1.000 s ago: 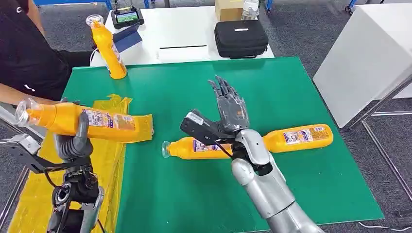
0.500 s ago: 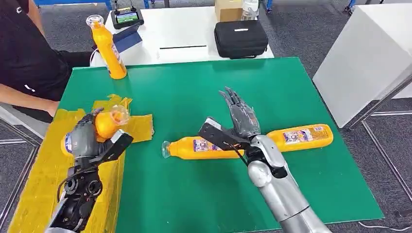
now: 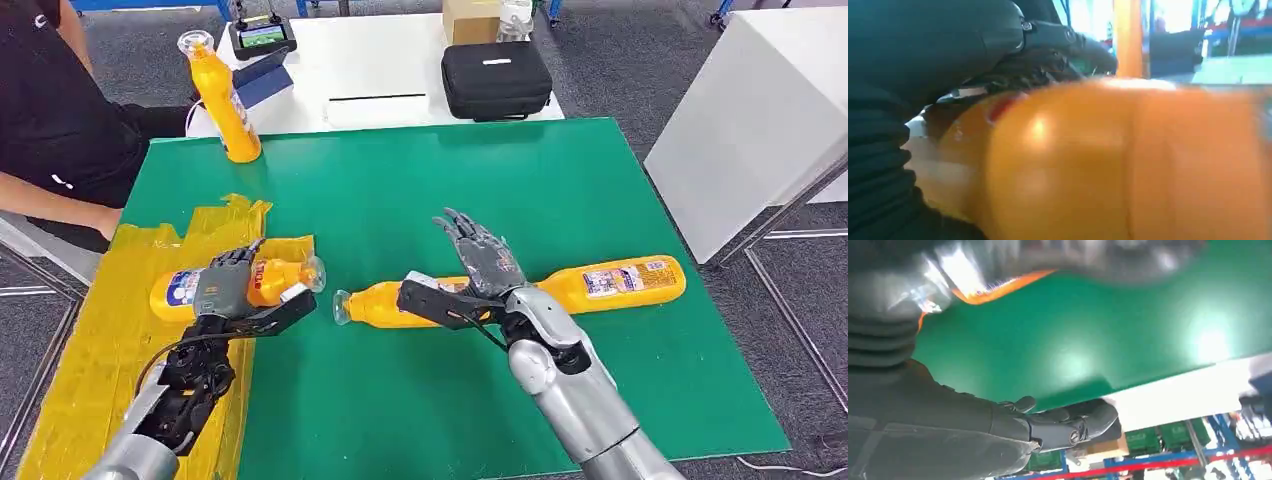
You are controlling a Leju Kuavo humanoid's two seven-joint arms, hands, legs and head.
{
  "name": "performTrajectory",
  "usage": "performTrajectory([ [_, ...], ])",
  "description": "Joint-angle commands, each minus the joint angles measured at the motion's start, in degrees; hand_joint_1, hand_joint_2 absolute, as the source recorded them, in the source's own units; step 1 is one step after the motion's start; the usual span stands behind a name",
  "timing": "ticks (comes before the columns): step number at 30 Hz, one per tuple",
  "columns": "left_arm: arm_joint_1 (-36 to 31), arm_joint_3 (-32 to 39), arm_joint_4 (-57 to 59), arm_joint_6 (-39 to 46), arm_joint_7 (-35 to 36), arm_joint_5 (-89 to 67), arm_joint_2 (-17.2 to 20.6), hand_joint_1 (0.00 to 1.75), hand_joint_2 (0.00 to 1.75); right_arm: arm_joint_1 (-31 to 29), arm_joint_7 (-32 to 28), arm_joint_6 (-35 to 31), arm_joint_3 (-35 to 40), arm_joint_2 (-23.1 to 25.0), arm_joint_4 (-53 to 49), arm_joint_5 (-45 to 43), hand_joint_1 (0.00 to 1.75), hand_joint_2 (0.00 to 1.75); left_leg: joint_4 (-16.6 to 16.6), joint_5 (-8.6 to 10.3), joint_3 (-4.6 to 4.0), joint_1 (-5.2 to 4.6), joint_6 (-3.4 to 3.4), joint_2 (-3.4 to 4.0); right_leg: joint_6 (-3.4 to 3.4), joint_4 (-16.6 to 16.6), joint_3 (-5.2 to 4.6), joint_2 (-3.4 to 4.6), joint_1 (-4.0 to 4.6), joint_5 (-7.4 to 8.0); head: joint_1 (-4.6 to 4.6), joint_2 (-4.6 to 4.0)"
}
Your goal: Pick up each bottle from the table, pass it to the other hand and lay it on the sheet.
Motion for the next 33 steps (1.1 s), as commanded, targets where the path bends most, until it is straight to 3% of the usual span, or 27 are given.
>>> performTrajectory([
  [1,-2.34,-2.03,6.50,-1.17,0.28,0.66,0.37,0.00,0.00,-1.36,0.48,0.86,3.36,-2.17,0.53,0.10,0.00,1.75,-0.03,-0.07,0.28,-0.01,-0.02,-0.05,-0.02,-0.03,0.30,-0.10,0.00,-0.10,0.00,0.00],
  [10,-0.06,1.18,1.75,-7.41,-6.53,11.76,-0.10,0.00,0.00,-4.36,0.70,7.76,6.29,-1.23,9.82,1.58,0.00,1.75,-0.04,-0.12,0.41,-0.01,-0.03,0.09,-0.03,-0.04,0.44,0.03,0.02,-0.11,0.00,0.00],
  [18,7.11,9.46,-14.24,-10.90,-17.10,40.85,-3.65,0.00,0.00,-9.29,-0.48,7.60,8.77,-0.05,23.05,4.50,0.00,1.75,-0.03,0.00,0.33,-0.01,0.09,-0.01,0.00,-0.07,0.42,-0.07,0.00,-0.04,-0.02,0.00],
  [21,9.68,8.90,-21.29,-10.11,-20.58,50.73,-4.00,0.00,0.00,-12.05,-1.39,6.90,9.76,0.85,29.39,5.47,0.00,1.75,0.00,0.00,0.26,-0.01,0.08,0.01,0.01,-0.04,0.36,-0.05,0.01,-0.04,0.00,0.00],
  [29,9.45,8.09,-21.13,-9.86,-19.84,51.33,-3.64,0.00,0.00,-12.30,-1.75,6.45,9.76,1.09,30.29,5.44,0.00,1.75,0.00,0.01,0.25,0.00,0.04,-0.18,-0.01,0.00,0.38,-0.26,0.02,-0.10,0.00,0.00],
  [33,10.08,6.02,-24.64,-9.59,-23.19,59.13,-3.29,0.00,0.00,-14.10,-0.72,4.72,11.33,1.67,34.45,8.14,0.00,1.75,0.01,0.05,0.17,-0.01,0.06,-0.18,0.00,0.01,0.29,-0.26,0.01,-0.07,0.00,0.00],
])
